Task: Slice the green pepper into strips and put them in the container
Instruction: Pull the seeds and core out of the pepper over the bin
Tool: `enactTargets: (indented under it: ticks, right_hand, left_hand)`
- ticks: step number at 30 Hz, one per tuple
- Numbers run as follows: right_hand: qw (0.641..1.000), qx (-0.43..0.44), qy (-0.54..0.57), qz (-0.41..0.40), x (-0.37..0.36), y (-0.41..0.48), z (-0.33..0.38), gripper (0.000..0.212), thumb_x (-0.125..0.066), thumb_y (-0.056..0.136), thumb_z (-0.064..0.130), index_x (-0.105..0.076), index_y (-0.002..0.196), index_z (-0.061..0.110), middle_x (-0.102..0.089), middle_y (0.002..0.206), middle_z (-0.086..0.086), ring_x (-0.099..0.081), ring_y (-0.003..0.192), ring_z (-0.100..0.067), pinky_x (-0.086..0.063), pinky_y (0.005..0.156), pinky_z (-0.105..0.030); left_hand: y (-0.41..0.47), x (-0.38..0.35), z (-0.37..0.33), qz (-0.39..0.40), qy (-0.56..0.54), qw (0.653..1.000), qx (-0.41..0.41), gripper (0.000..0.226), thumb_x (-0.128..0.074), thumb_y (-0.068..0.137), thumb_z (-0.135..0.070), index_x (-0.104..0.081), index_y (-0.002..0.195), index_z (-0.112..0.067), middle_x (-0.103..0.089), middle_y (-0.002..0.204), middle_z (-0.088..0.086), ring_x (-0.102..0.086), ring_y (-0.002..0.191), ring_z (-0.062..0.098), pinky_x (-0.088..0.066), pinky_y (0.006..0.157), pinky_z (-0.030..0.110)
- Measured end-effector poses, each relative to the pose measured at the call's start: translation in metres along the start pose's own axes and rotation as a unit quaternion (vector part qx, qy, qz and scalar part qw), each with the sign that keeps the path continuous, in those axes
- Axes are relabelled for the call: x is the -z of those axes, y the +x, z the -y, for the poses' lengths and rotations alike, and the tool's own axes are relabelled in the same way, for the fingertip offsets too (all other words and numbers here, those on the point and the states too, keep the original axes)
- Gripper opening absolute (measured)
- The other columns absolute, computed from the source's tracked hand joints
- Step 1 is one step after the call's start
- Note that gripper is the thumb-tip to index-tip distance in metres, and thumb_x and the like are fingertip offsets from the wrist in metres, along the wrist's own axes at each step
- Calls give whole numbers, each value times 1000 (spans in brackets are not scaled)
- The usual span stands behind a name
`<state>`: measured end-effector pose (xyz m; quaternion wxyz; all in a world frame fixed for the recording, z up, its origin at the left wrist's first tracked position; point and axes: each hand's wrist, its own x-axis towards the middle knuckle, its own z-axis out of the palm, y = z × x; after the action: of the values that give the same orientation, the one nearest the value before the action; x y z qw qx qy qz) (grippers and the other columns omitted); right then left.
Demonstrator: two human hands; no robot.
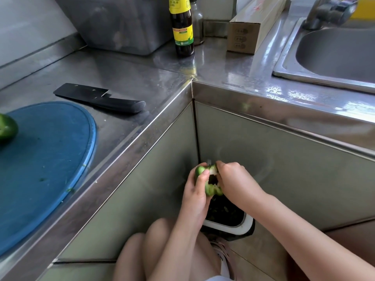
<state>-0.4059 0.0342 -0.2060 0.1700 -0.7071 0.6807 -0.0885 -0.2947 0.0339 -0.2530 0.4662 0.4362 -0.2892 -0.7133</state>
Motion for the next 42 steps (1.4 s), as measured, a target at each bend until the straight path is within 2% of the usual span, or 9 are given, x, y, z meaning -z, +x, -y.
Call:
enactTargets:
  ticks: [6,8,11,15,22,25,32,37,42]
  right_hand:
    - [996,-84,6,-26,-6,-1,9,20,-44,93,15,-32,78,11,-39,74,1,-56,83,-31,-27,52,-29]
    - [996,-71,-49,6,-3,-3,11,27,-43,91,10,-30,68,13,-32,65,3,-55,78,-28,-23,45,-26]
    - [996,-41,-66,50,6,-1,12,33,-43,87,8,-27,60,15,-30,61,4,-44,70,-22,-32,58,-27]
    - [996,-56,-30,63,15,5,13,32,-46,85,9,-29,59,15,-32,61,3,-49,72,-25,-34,62,-25]
    - [992,-101,-9,70,17,8,15,30,-47,84,7,-33,58,12,-36,60,0,-41,53,-17,-33,51,-24]
    - [989,-127,38,66,17,9,11,26,-48,81,6,-37,57,9,-41,58,-4,-44,53,-20,-29,41,-23]
    - [981,-137,132,43,9,6,-7,14,-47,76,1,-60,71,-3,-52,56,-9,-49,52,-23,-39,48,-26]
    - [977,-111,173,50,8,6,-20,21,-53,82,9,-63,65,4,-66,64,-17,-54,45,-19,-46,48,-28]
    - [901,-101,412,94,22,1,-32,25,-55,93,10,-62,70,1,-53,52,-4,-44,38,-10,-35,42,-17]
  left_hand:
    - [1,3,7,-9,51,995,-87,42,-71,65,-35,-62,105,-30,-66,110,13,-61,97,23,-45,89,41]
    - [2,5,9,14,55,994,-95,42,-71,65,-33,-61,105,-30,-65,109,12,-61,97,23,-45,88,40]
    - [1,5,10,54,50,993,-96,42,-70,66,-30,-60,107,-26,-63,105,10,-60,94,19,-48,81,31]
    - [2,2,9,68,41,993,-90,41,-71,67,-29,-59,106,-23,-62,101,9,-58,90,18,-48,77,27]
    - [5,4,6,67,49,993,-78,38,-71,66,-28,-63,103,-26,-65,96,3,-59,87,17,-46,78,32]
    - [4,4,3,77,31,994,-67,41,-71,65,-26,-62,105,-24,-65,97,5,-59,86,18,-46,77,33]
    - [-1,2,-4,97,-29,994,-41,48,-70,61,-22,-59,107,-15,-63,100,12,-60,91,24,-47,83,35]
    - [-1,2,-7,106,-63,992,-17,47,-68,60,-22,-59,105,-15,-65,99,13,-61,90,24,-51,78,31]
    - [3,5,-11,121,-218,968,27,58,-82,50,-23,-63,105,-16,-60,113,17,-57,104,30,-51,88,37]
